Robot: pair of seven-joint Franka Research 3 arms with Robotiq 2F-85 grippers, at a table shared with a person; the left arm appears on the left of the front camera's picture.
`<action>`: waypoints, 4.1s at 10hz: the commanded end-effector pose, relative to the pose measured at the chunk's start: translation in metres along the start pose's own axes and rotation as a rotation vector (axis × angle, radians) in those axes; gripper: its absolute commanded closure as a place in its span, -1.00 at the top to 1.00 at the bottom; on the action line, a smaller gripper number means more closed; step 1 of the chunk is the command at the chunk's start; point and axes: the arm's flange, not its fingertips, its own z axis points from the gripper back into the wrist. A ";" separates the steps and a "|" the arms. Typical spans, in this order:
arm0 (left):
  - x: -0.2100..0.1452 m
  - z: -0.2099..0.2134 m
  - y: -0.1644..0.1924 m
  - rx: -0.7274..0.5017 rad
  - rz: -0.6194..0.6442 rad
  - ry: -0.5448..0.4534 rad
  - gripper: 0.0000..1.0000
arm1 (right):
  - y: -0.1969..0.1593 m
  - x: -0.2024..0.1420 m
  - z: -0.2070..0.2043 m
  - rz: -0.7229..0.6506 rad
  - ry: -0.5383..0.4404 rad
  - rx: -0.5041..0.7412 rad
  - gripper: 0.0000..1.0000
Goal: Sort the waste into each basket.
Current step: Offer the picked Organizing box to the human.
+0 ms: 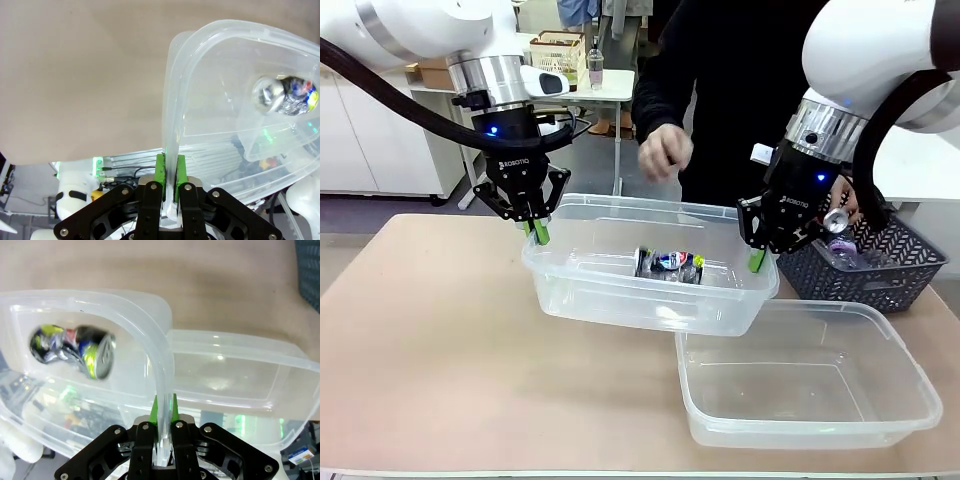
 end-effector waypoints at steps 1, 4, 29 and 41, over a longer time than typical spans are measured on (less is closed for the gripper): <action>-0.001 0.004 -0.001 -0.010 -0.003 -0.007 -0.81 | 0.000 -0.001 0.001 0.028 -0.002 0.000 -0.89; -0.001 0.004 -0.001 -0.010 -0.003 -0.007 -0.81 | 0.000 -0.001 0.001 0.028 -0.002 0.000 -0.89; -0.001 0.004 -0.001 -0.010 -0.003 -0.007 -0.81 | 0.000 -0.001 0.001 0.028 -0.002 0.000 -0.89; 0.036 0.061 -0.005 0.032 0.060 -0.191 -0.81 | 0.033 0.077 0.035 0.059 0.004 0.000 -0.89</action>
